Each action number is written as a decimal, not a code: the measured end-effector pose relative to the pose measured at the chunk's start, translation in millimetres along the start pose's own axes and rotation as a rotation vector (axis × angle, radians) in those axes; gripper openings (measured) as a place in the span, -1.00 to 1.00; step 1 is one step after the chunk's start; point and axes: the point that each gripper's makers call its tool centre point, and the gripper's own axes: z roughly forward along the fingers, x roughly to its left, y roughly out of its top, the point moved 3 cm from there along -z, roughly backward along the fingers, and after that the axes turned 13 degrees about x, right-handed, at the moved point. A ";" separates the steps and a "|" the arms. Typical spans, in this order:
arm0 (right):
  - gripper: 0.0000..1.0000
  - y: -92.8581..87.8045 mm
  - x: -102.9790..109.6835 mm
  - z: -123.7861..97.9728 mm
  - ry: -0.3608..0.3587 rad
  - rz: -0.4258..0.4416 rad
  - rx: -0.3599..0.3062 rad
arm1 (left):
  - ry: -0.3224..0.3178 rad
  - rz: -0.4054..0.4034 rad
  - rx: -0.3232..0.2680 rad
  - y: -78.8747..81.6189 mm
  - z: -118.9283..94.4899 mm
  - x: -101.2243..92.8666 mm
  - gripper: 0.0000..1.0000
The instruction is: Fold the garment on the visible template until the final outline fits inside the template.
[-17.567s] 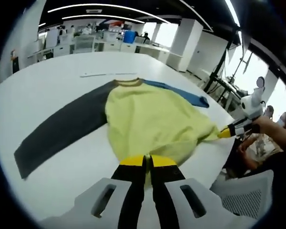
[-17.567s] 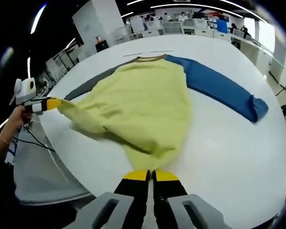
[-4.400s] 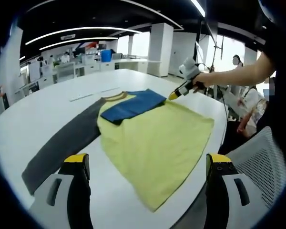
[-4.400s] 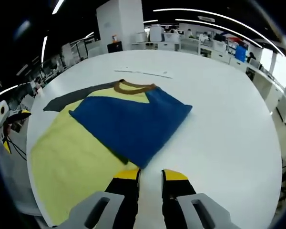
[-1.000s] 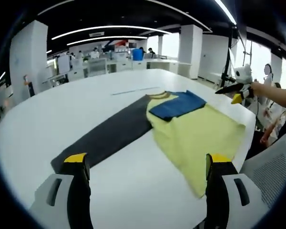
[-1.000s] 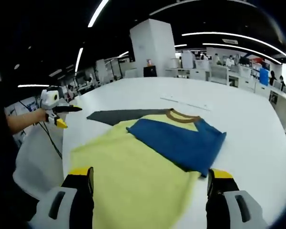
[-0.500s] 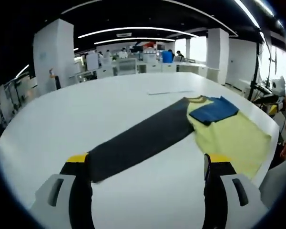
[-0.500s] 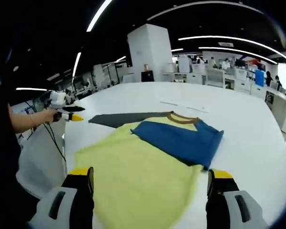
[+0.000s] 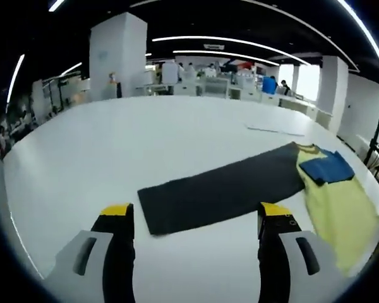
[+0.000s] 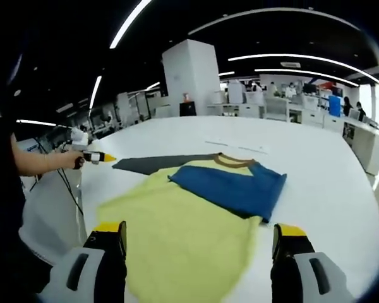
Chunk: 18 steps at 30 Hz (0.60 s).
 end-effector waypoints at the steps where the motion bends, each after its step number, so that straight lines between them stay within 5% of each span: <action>1: 0.93 0.8 1.6 -0.9 0.004 -0.002 -0.004 | 0.007 0.001 0.002 -1.5 1.6 0.6 0.46; 13: 0.92 1.7 1.9 -5.1 -0.015 -0.009 -0.009 | 0.137 -0.061 0.040 -14.4 12.1 21.8 -0.33; 18: 0.91 -0.3 1.0 -5.3 -0.021 -0.004 0.000 | 0.177 -0.065 0.062 -19.4 15.2 29.0 -0.46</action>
